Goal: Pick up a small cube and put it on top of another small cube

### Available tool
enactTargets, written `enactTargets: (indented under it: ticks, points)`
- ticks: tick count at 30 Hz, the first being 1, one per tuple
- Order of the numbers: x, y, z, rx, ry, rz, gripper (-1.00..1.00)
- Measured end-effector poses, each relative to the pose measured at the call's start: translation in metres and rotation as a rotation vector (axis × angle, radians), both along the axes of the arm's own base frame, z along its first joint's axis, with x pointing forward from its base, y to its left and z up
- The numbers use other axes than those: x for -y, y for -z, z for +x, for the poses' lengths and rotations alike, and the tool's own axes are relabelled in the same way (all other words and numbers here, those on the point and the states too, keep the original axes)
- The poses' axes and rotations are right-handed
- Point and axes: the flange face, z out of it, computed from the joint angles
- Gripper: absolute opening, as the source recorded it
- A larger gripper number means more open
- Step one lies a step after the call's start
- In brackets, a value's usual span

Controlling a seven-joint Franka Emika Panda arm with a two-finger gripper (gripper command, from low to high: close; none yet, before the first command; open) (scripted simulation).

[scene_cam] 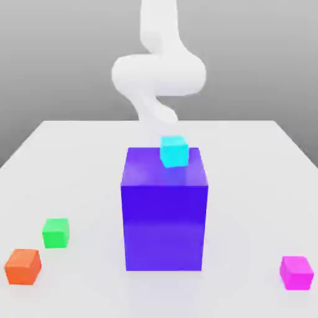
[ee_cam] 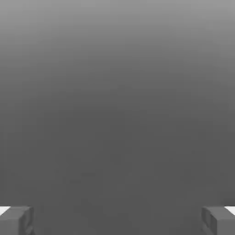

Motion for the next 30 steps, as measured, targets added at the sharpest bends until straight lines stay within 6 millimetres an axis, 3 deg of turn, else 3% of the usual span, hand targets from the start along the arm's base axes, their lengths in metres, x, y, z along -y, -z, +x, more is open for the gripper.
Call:
enactTargets:
  ticks: [7, 14, 21, 28, 30]
  points:
    - [-0.064, 0.113, 0.072, -0.184, 0.034, -0.032, 0.0]
    - [-0.128, 0.238, 0.102, -0.354, 0.039, -0.046, 0.0]
    - [-0.197, 0.362, 0.087, -0.523, 0.011, -0.035, 0.0]
    - [-0.252, 0.47, 0.037, -0.702, -0.002, 0.015, 0.0]
    - [-0.26, 0.496, 0.03, -0.723, -0.004, 0.025, 0.0]
